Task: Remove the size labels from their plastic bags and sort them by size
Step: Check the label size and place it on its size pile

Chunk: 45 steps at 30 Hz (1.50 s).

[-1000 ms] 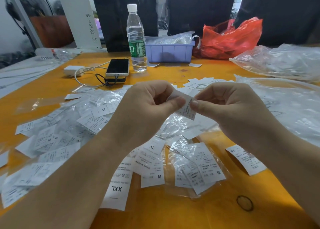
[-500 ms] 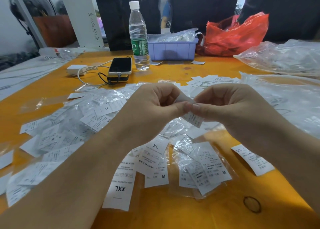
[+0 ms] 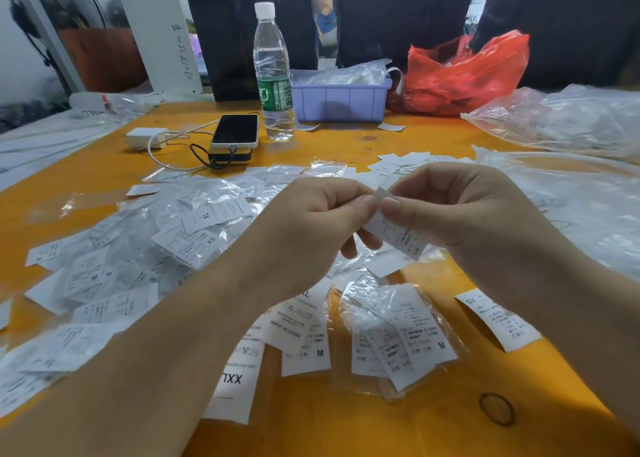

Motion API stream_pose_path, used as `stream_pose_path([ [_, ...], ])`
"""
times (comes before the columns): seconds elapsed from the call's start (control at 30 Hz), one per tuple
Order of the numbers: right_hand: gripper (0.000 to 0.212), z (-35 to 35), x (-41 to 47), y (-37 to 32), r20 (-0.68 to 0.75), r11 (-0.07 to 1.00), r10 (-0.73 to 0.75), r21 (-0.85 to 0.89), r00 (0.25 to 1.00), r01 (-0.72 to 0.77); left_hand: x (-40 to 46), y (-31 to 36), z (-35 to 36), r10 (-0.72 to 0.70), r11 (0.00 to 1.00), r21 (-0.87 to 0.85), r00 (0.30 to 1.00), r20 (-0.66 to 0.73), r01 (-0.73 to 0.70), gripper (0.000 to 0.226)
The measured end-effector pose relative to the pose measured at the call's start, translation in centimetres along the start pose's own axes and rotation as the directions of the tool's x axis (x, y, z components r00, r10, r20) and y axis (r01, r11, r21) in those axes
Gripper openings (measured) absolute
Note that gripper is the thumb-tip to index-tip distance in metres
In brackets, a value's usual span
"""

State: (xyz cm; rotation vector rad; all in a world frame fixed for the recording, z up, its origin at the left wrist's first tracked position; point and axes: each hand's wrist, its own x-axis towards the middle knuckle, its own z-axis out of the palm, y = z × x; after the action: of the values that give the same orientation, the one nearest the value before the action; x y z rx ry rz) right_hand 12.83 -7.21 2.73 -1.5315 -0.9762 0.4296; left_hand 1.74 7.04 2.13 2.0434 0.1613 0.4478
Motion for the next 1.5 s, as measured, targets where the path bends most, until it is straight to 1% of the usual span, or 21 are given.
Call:
stream_pose_path([
  [0.07,0.024,-0.1,0.0,0.0,-0.022,1.0,-0.004,0.012,1.0,0.004,0.0,0.1,-0.2,-0.029,0.998,-0.054,0.999,0.033,0.031,0.027],
  [0.13,0.024,-0.1,0.0,-0.1,-0.024,1.0,-0.001,0.005,1.0,0.001,0.0,0.2,-0.3,-0.037,0.997,-0.068,0.999,0.038,0.04,0.025],
  [0.23,0.034,0.1,-0.2,-0.1,0.023,1.0,0.017,0.023,1.0,-0.018,-0.2,0.3,-0.1,-0.022,0.999,-0.045,1.0,-0.005,0.022,0.019],
  [0.37,0.048,0.2,-0.1,-0.2,0.039,0.992,0.089,0.082,0.995,-0.092,0.0,0.3,-0.4,-0.005,0.996,-0.095,0.997,-0.074,-0.002,0.01],
  [0.43,0.046,0.0,0.0,-0.2,0.062,0.994,0.087,0.068,0.994,-0.091,0.0,0.2,-0.5,-0.004,0.994,-0.106,0.996,-0.084,-0.005,0.008],
  [0.5,0.039,0.0,0.0,-0.1,0.087,0.996,0.054,0.063,0.995,-0.06,0.0,0.0,-0.5,-0.02,0.994,-0.11,0.996,-0.084,0.011,0.007],
  [0.57,0.036,0.1,0.0,0.0,0.085,0.997,0.028,0.066,0.996,-0.033,0.1,-0.1,-0.5,-0.057,0.993,-0.103,0.997,-0.052,0.051,0.01],
  [0.67,0.033,0.2,-0.1,0.0,0.059,0.996,-0.004,0.091,0.998,-0.001,0.1,0.0,-0.5,-0.105,0.987,-0.115,0.994,0.033,0.108,0.021],
  [0.73,0.035,0.2,-0.1,-0.1,0.034,0.996,-0.021,0.087,0.999,0.018,0.0,0.2,-0.4,-0.097,0.986,-0.131,0.994,0.056,0.104,0.031],
  [0.8,0.043,0.1,-0.1,-0.1,0.016,0.997,-0.024,0.076,1.0,0.023,0.0,0.3,-0.3,-0.067,0.989,-0.125,0.996,0.054,0.074,0.033],
  [0.87,0.047,0.1,-0.1,0.0,0.023,0.999,0.0,0.049,1.0,-0.001,0.0,0.4,-0.4,-0.043,0.991,-0.122,0.998,0.041,0.048,0.028],
  [0.97,0.04,0.1,-0.1,0.1,0.06,0.997,0.054,0.043,0.997,-0.056,0.1,0.3,-0.7,-0.041,0.991,-0.125,0.999,0.006,0.041,0.022],
  [1.07,0.035,-0.1,0.0,0.1,0.047,0.995,0.074,0.061,0.996,-0.077,0.2,0.1,-1.1,-0.071,0.995,-0.077,0.994,-0.084,0.065,0.018],
  [1.13,0.023,-0.3,0.1,0.1,0.0,0.996,0.071,0.059,0.998,-0.07,0.4,0.1,-1.7,-0.099,0.994,-0.052,0.98,-0.171,0.091,0.013],
  [1.2,0.007,-0.5,0.2,0.1,-0.093,0.999,0.045,0.009,0.995,-0.044,0.5,0.1,-2.5,-0.126,0.992,-0.003,0.959,-0.255,0.129,0.009],
  [1.23,0.002,-0.5,0.2,0.2,-0.143,0.999,0.022,-0.045,0.989,-0.029,0.5,0.2,-2.8,-0.143,0.987,0.034,0.947,-0.287,0.159,0.007],
  [1.3,0.007,-0.7,0.2,0.3,-0.217,0.981,-0.036,-0.194,0.975,-0.007,0.5,0.1,-3.3,-0.169,0.966,0.127,0.924,-0.344,0.224,0.006],
  [1.4,0.014,-0.8,0.3,0.5,-0.235,0.938,-0.097,-0.346,0.967,0.01,0.5,0.0,-4.2,-0.216,0.9,0.27,0.887,-0.408,0.343,0.008],
  [1.5,0.016,-0.9,0.5,0.9,-0.194,0.875,-0.093,-0.484,0.977,-0.013,0.7,-0.3,-5.3,-0.327,0.761,0.4,0.834,-0.445,0.511,0.004],
])
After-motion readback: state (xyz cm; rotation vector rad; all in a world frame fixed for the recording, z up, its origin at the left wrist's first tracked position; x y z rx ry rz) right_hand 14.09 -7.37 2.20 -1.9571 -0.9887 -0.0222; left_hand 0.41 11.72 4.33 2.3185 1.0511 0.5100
